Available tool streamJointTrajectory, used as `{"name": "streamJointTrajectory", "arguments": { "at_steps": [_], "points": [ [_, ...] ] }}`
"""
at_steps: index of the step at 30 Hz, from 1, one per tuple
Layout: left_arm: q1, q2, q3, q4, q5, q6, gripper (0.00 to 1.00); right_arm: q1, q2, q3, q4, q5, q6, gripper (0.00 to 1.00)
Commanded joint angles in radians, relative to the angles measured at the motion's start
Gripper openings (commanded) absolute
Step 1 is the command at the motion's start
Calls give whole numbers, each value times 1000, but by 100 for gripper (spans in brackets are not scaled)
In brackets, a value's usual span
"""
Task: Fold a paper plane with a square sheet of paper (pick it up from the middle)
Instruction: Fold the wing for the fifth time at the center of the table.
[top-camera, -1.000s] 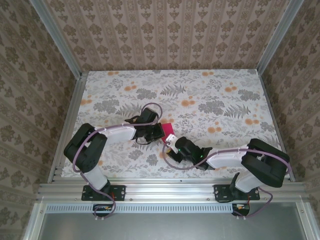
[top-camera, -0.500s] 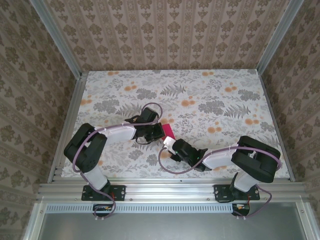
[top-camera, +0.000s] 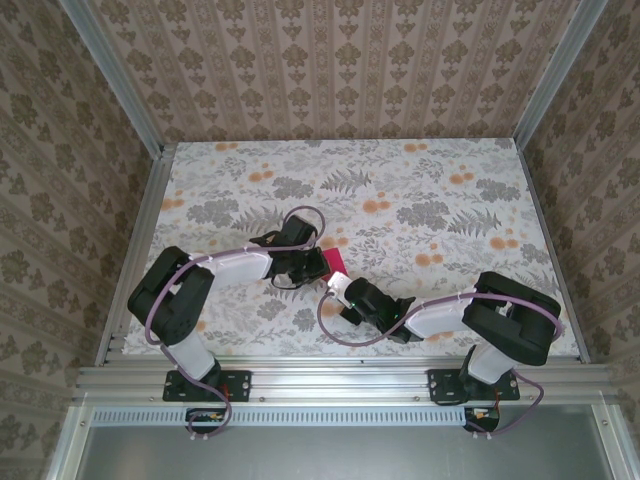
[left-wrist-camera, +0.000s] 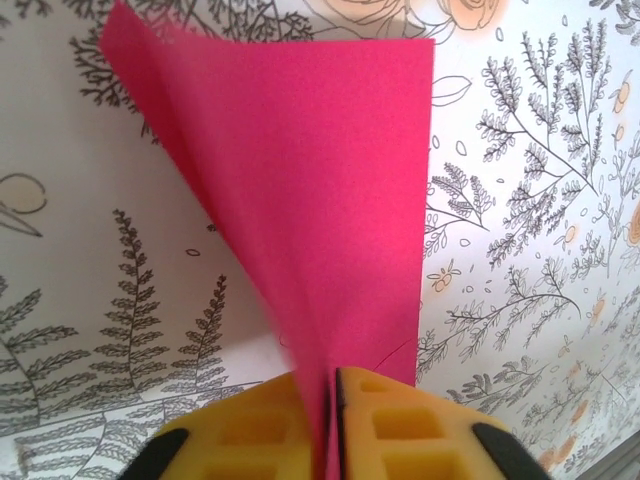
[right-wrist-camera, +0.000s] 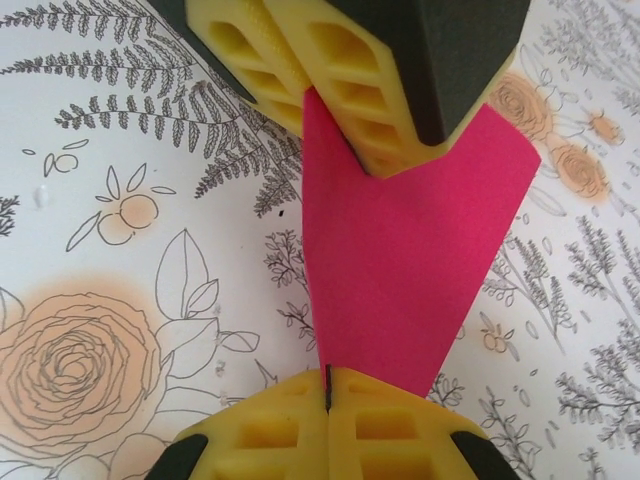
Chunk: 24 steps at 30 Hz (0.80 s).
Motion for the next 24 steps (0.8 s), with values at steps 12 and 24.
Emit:
{"name": "streamJointTrajectory", "arguments": {
  "at_steps": [12,24],
  "points": [
    [7,-223,-67,-77,-138,60,61,-66,4,-36,47,-311,421,0],
    [4,-349,-160,-32,-150,105,59,-241,98,-49,159,-657,758,0]
  ]
}}
